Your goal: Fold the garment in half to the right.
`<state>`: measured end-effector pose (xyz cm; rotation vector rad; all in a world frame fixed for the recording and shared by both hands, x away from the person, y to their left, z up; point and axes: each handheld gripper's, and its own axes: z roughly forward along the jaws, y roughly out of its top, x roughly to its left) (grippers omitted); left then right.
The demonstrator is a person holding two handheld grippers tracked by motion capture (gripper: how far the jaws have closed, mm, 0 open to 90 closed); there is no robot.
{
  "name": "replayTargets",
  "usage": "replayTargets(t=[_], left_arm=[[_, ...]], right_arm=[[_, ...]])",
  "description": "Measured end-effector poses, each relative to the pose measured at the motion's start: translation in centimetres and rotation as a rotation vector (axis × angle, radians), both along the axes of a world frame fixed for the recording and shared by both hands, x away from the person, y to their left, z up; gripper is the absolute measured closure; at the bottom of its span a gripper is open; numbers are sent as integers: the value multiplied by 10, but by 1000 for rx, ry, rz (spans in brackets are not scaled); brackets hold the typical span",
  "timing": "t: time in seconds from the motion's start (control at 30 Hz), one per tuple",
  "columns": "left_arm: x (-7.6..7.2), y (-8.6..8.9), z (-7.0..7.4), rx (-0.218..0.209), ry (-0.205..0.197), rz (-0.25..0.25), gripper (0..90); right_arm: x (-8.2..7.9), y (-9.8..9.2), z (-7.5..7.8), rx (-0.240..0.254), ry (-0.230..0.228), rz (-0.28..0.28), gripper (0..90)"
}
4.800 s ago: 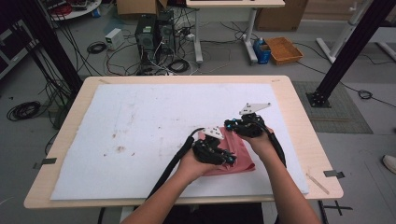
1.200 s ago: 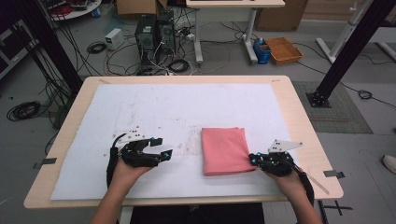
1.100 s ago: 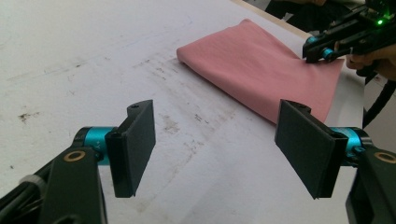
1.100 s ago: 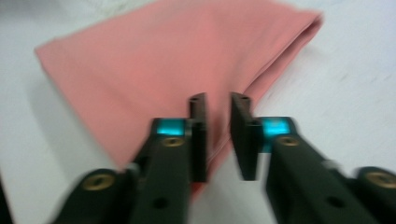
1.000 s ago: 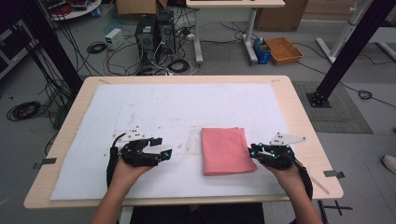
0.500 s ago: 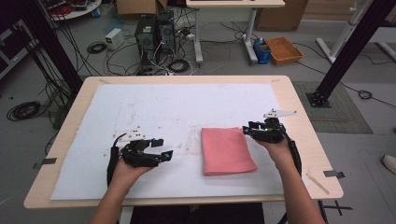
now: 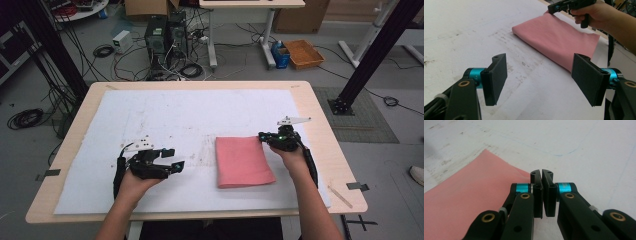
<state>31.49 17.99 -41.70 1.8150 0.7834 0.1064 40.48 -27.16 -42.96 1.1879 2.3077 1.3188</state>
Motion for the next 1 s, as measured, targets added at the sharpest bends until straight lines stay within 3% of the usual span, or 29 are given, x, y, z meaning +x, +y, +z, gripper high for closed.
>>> replayTargets(t=[0.27,0.33,0.53,0.63,0.7,0.8,0.83,1.0], left_arm=[[0,1,-1,4,2,10,291],[0,1,-2,5,4,13,291],[1,2,-2,18,-1,23,291],[1,3,-2,27,-7,33,291],[2,5,-1,13,-1,41,291],[5,6,2,-5,-13,56,291],[7,5,6,-3,-23,54,291],[11,3,9,-3,-41,47,287]], right_arm=[[0,-3,-5,-31,-11,-46,880],[-2,-5,-6,-49,-20,-79,868],[-15,-16,2,10,-72,-90,729],[-26,-18,9,15,-108,-72,643],[-34,-17,13,23,-122,-62,562],[-40,-16,16,29,-140,-55,511],[-45,-14,19,41,-147,-54,448],[-54,-11,29,30,-175,-37,372]])
